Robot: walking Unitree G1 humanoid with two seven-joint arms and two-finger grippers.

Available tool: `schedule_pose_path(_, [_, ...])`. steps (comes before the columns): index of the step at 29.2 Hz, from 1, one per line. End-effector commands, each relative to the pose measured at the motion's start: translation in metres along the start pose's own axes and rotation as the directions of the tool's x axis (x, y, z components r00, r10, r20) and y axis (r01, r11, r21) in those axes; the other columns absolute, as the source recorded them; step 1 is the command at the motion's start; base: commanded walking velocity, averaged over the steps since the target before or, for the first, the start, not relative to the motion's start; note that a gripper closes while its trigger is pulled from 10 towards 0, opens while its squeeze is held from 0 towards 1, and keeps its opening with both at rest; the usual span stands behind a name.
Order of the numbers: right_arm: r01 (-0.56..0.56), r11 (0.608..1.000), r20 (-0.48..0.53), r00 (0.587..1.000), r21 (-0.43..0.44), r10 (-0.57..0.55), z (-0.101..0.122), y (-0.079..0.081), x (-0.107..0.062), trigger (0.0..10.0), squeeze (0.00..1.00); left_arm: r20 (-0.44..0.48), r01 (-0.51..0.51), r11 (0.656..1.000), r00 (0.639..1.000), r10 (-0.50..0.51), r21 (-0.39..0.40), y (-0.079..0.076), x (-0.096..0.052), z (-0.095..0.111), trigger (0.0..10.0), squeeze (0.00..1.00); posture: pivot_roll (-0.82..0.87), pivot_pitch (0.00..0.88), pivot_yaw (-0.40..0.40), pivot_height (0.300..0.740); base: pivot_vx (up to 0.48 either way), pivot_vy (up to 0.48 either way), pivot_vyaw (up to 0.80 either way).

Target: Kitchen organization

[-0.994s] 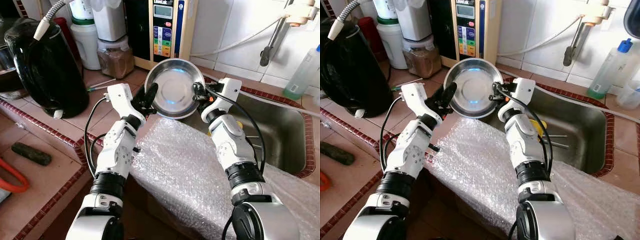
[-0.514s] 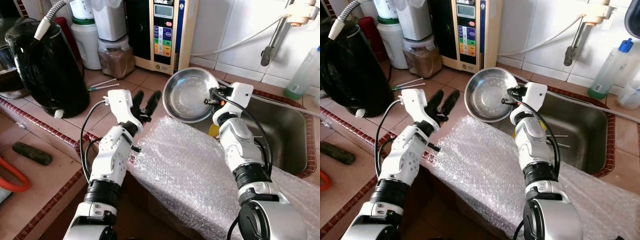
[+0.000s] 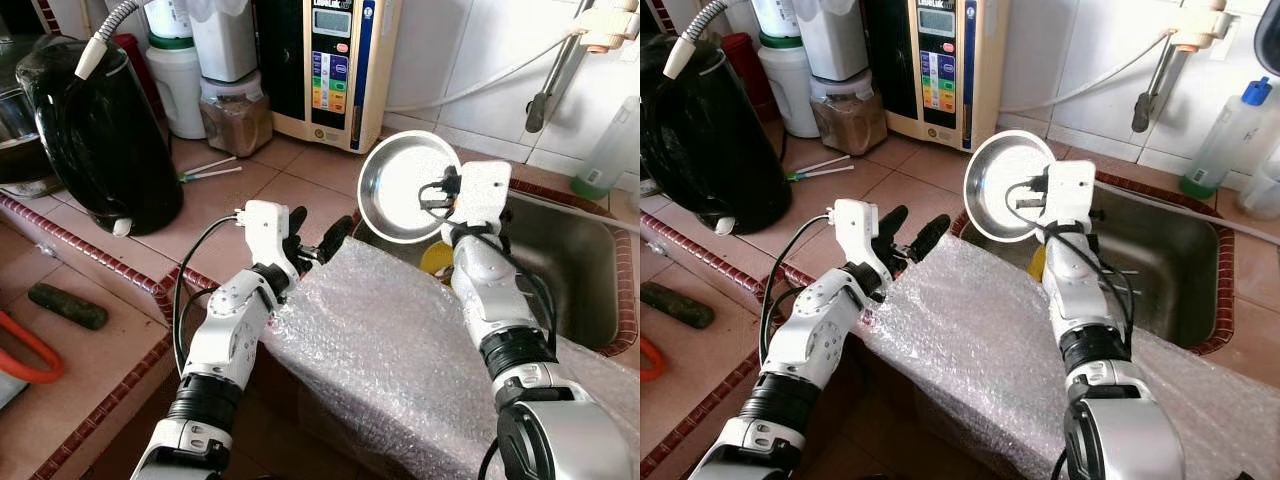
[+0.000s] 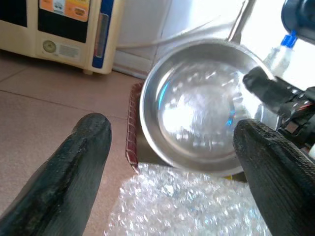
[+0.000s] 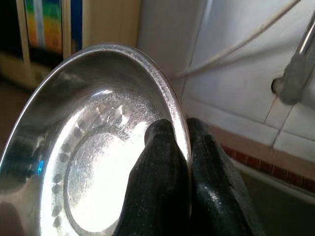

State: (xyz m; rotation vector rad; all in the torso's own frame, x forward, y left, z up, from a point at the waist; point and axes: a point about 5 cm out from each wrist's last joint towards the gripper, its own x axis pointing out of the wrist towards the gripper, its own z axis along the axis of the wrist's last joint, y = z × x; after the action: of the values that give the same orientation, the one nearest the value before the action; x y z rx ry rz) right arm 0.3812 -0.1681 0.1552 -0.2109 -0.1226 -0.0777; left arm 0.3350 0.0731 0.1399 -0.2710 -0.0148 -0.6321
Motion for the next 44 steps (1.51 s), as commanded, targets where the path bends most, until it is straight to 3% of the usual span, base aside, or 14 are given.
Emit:
schedule_pose_path(1, [0.019, 0.999, 0.006, 1.000, -0.049, -0.018, 0.000, -0.006, 0.001, 0.0, 0.00, -0.009, 0.010, 1.000, 1.000, -0.010, 0.023, -0.001, -0.001, 0.001, 10.0, 1.00, 0.03, 0.000, 0.009, 0.740, 0.000, 0.000, 0.00])
schedule_pose_path(9, [0.108, 0.979, -0.057, 0.991, -0.173, -0.120, -0.020, -0.038, -0.004, 0.0, 0.00, -0.069, 0.051, 0.996, 0.997, -0.046, 0.068, -0.004, -0.003, -0.005, 10.0, 1.00, 0.03, 0.000, 0.018, 0.740, 0.000, 0.000, 0.00])
schedule_pose_path(14, [0.132, 0.973, -0.103, 0.983, -0.192, -0.154, -0.031, -0.047, -0.008, 0.0, 0.00, -0.098, 0.072, 0.994, 0.993, -0.064, 0.088, -0.005, -0.003, -0.008, 10.0, 1.00, 0.02, 0.000, 0.020, 0.740, 0.000, 0.000, 0.00])
schedule_pose_path(16, [0.130, 0.967, -0.175, 0.970, -0.221, -0.170, -0.045, -0.051, -0.014, 0.0, 0.00, -0.126, 0.089, 0.991, 0.989, -0.076, 0.098, -0.006, -0.003, -0.010, 10.0, 1.00, 0.02, 0.000, 0.025, 0.740, 0.000, 0.000, 0.00])
schedule_pose_path(20, [0.135, 0.972, -0.289, 0.939, -0.192, -0.187, -0.063, -0.051, -0.023, 0.0, 0.00, -0.154, 0.097, 0.989, 0.985, -0.080, 0.110, -0.007, -0.004, -0.014, 10.0, 1.00, 0.02, 0.000, 0.032, 0.740, 0.000, 0.000, 0.00])
schedule_pose_path(26, [0.183, 0.970, -0.357, 0.906, -0.158, -0.229, -0.076, -0.056, -0.031, 0.0, 0.00, -0.175, 0.115, 0.985, 0.980, -0.091, 0.131, -0.010, -0.003, -0.017, 10.0, 1.00, 0.02, 0.000, 0.042, 0.740, 0.000, 0.000, 0.00])
schedule_pose_path(27, [0.190, 0.972, -0.376, 0.898, -0.137, -0.228, -0.079, -0.057, -0.033, 0.0, 0.25, -0.177, 0.122, 0.984, 0.979, -0.098, 0.131, -0.012, -0.002, -0.017, 10.0, 1.00, 0.02, 0.000, 0.045, 0.740, 0.000, 0.000, 0.00])
schedule_pose_path(28, [0.190, 0.972, -0.376, 0.898, -0.137, -0.228, -0.079, -0.057, -0.033, 0.0, 0.25, -0.177, 0.122, 0.984, 0.979, -0.098, 0.131, -0.012, -0.002, -0.017, 10.0, 1.00, 0.02, 0.000, 0.045, 0.740, 0.000, 0.000, 0.00])
schedule_pose_path(29, [0.196, 0.971, -0.387, 0.892, -0.138, -0.235, -0.082, -0.058, -0.035, 3.0, 1.00, -0.178, 0.126, 0.983, 0.979, -0.102, 0.133, -0.013, -0.002, -0.017, 10.0, 1.00, 0.02, 0.000, 0.045, 0.740, 0.000, 0.000, 0.00])
schedule_pose_path(30, [0.196, 0.971, -0.387, 0.892, -0.138, -0.235, -0.082, -0.058, -0.035, 3.0, 1.00, -0.178, 0.126, 0.983, 0.979, -0.102, 0.133, -0.013, -0.002, -0.017, 10.0, 1.00, 0.02, 0.000, 0.045, 0.740, 0.000, 0.000, 0.00])
schedule_pose_path(31, [0.201, 0.969, -0.393, 0.887, -0.144, -0.242, -0.083, -0.059, -0.036, 4.4, 1.00, -0.179, 0.128, 0.983, 0.978, -0.103, 0.133, -0.013, -0.001, -0.017, 10.0, 1.00, 0.02, 0.000, 0.045, 0.740, 0.000, 0.000, 0.00])
schedule_pose_path(32, [0.207, 0.969, -0.402, 0.882, -0.138, -0.246, -0.084, -0.060, -0.037, 10.0, 1.00, -0.179, 0.128, 0.983, 0.978, -0.103, 0.134, -0.013, -0.001, -0.017, 10.0, 1.00, 0.02, 0.000, 0.044, 0.740, 0.000, 0.000, 0.00])
schedule_pose_path(44, [0.223, 0.969, -0.444, 0.862, -0.103, -0.246, -0.090, -0.072, -0.041, 10.0, 1.00, -0.183, 0.119, 0.983, 0.979, -0.093, 0.139, -0.013, 0.000, -0.018, 10.0, 1.00, 0.02, 0.000, 0.041, 0.740, 0.000, 0.000, 0.00])
